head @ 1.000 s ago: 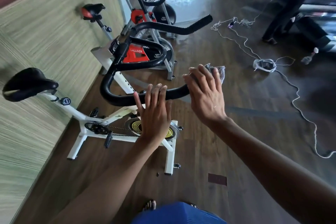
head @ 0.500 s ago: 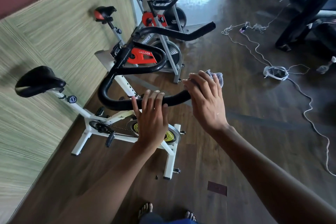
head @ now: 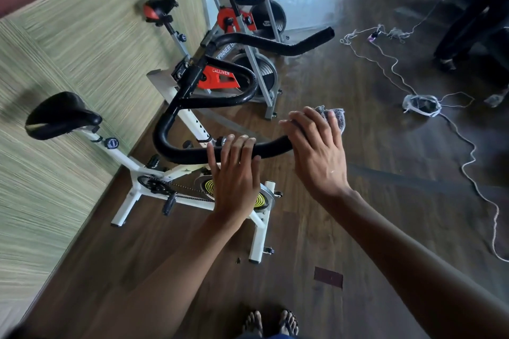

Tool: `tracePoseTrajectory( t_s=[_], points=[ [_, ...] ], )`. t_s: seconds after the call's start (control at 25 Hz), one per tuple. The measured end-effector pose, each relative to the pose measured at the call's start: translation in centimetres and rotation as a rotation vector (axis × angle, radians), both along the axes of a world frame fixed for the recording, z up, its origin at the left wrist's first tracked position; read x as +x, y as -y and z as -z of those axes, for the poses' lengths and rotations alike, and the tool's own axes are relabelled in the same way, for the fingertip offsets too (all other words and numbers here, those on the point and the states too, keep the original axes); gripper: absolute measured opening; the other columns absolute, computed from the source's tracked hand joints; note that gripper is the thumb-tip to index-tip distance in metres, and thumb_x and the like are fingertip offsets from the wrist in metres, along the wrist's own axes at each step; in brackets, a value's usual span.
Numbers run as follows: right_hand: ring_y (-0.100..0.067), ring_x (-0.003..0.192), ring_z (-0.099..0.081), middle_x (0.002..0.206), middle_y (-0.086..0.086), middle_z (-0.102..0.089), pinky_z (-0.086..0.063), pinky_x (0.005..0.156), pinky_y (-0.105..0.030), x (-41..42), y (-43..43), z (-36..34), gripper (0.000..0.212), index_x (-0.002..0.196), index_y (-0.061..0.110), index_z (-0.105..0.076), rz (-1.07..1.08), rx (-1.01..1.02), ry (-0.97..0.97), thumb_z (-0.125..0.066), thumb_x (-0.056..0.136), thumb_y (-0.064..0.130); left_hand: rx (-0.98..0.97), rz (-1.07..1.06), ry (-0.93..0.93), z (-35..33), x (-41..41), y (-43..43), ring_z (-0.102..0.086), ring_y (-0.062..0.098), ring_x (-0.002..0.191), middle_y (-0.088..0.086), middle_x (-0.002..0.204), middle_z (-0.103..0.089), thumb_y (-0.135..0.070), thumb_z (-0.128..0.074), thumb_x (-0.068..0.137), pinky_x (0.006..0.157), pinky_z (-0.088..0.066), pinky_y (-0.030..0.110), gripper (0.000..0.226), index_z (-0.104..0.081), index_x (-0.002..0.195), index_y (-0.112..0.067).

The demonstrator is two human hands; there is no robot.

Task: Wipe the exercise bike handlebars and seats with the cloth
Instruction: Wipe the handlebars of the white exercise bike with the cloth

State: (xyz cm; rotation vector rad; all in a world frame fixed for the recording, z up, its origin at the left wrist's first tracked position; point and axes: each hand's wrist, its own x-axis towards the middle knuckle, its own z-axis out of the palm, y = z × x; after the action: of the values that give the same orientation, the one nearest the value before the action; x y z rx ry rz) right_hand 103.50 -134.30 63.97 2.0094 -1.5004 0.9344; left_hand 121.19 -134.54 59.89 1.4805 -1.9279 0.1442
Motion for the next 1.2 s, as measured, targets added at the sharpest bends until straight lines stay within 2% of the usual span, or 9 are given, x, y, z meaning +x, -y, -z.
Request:
tracePoseTrajectory(
  t_s=[0.16, 0.32, 0.44, 0.52, 0.64, 0.8, 1.0, 1.12, 1.2],
  points=[
    [-0.026, 0.138, -0.038, 0.137, -0.008, -0.059, -0.009, 0.126, -0.044, 0.8, -0.1, -0.4, 0.041, 0.131, 0.012, -0.064, 0.08, 0.005, 0.087, -0.063, 0.091, 0.005, 0.002, 0.015, 0.007, 0.0, 0.3, 0.1, -0.043, 0.025, 0.14, 0.001, 0.135, -0.06, -0.029, -0.039, 0.104, 0.123, -0.007, 0.053, 0.036, -0.059, 0.13, -0.015],
    [-0.026, 0.135, -0.044, 0.135, -0.006, -0.061, -0.019, 0.124, -0.047, 0.4, 0.0, -0.5, 0.038, 0.128, 0.014, -0.065, 0.021, 0.012, 0.022, -0.066, 0.091, 0.006, -0.003, 0.014, -0.002, 0.1, 0.4, 0.2, -0.045, 0.024, 0.138, 0.001, 0.134, -0.061, -0.027, -0.044, 0.103, 0.123, -0.01, 0.055, 0.033, -0.06, 0.13, -0.015],
    [-0.026, 0.133, -0.047, 0.132, -0.005, -0.063, -0.02, 0.123, -0.045, -0.1, 0.1, -0.8, 0.034, 0.125, 0.014, -0.067, -0.011, 0.011, 0.02, -0.065, 0.093, 0.008, -0.036, -0.003, 0.002, 0.1, -0.4, 0.0, -0.047, 0.025, 0.136, 0.001, 0.131, -0.062, -0.027, -0.046, 0.104, 0.122, -0.012, 0.058, 0.032, -0.062, 0.127, -0.014],
    [-0.025, 0.131, -0.049, 0.13, -0.004, -0.065, -0.024, 0.121, -0.043, -0.7, 0.2, -0.9, 0.028, 0.124, 0.015, -0.069, -0.105, 0.011, -0.006, -0.061, 0.097, 0.012, -0.051, -0.001, 0.005, 0.1, -1.4, 0.0, -0.049, 0.025, 0.135, 0.001, 0.13, -0.063, -0.027, -0.045, 0.104, 0.121, -0.014, 0.059, 0.032, -0.063, 0.126, -0.013],
    [-0.023, 0.128, -0.051, 0.127, -0.004, -0.066, -0.031, 0.117, -0.045, -1.7, 0.3, -1.5, 0.028, 0.121, 0.013, -0.071, -0.251, 0.021, 0.125, -0.049, 0.105, 0.019, -0.069, -0.028, -0.037, -0.1, -3.4, -0.4, -0.05, 0.025, 0.135, 0.001, 0.13, -0.063, -0.028, -0.041, 0.105, 0.121, -0.015, 0.058, 0.034, -0.062, 0.127, -0.012],
    [-0.026, 0.126, -0.052, 0.126, -0.009, -0.065, -0.038, 0.108, -0.052, -2.9, 0.3, -2.0, 0.026, 0.12, 0.007, -0.07, -0.508, 0.083, 0.277, -0.054, 0.099, 0.006, -0.11, -0.09, -0.134, 0.5, -5.9, -0.8, -0.049, 0.026, 0.136, 0.004, 0.133, -0.059, -0.032, -0.036, 0.106, 0.122, -0.016, 0.056, 0.035, -0.051, 0.133, -0.015],
    [-0.024, 0.127, -0.05, 0.126, -0.012, -0.063, -0.032, 0.114, -0.038, -6.7, 2.1, -2.5, 0.028, 0.122, 0.001, -0.068, -0.892, 0.199, 0.44, -0.052, 0.099, 0.003, -0.15, -0.258, -0.162, 0.5, -8.7, -1.2, -0.041, 0.024, 0.14, 0.003, 0.144, -0.046, -0.027, -0.033, 0.108, 0.121, -0.021, 0.055, 0.036, -0.044, 0.139, -0.014],
    [-0.026, 0.127, -0.052, 0.128, -0.011, -0.063, -0.036, 0.113, -0.042, -8.3, 3.9, -2.9, 0.031, 0.123, 0.002, -0.067, -1.03, 0.308, 0.523, -0.045, 0.106, 0.014, -0.115, -0.402, -0.179, -0.7, -10.6, -3.0, -0.042, 0.026, 0.14, 0.01, 0.142, -0.054, -0.02, -0.04, 0.105, 0.12, -0.025, 0.051, 0.037, -0.05, 0.139, -0.01],
    [-0.025, 0.127, -0.052, 0.129, -0.009, -0.063, -0.039, 0.111, -0.045, -8.8, 5.2, -2.8, 0.029, 0.123, 0.002, -0.066, -1.086, 0.357, 0.555, -0.046, 0.104, 0.011, -0.117, -0.478, -0.163, -1.6, -11.6, -4.0, -0.045, 0.026, 0.138, 0.011, 0.138, -0.057, -0.016, -0.044, 0.103, 0.119, -0.028, 0.048, 0.035, -0.057, 0.134, -0.005]
  ],
)
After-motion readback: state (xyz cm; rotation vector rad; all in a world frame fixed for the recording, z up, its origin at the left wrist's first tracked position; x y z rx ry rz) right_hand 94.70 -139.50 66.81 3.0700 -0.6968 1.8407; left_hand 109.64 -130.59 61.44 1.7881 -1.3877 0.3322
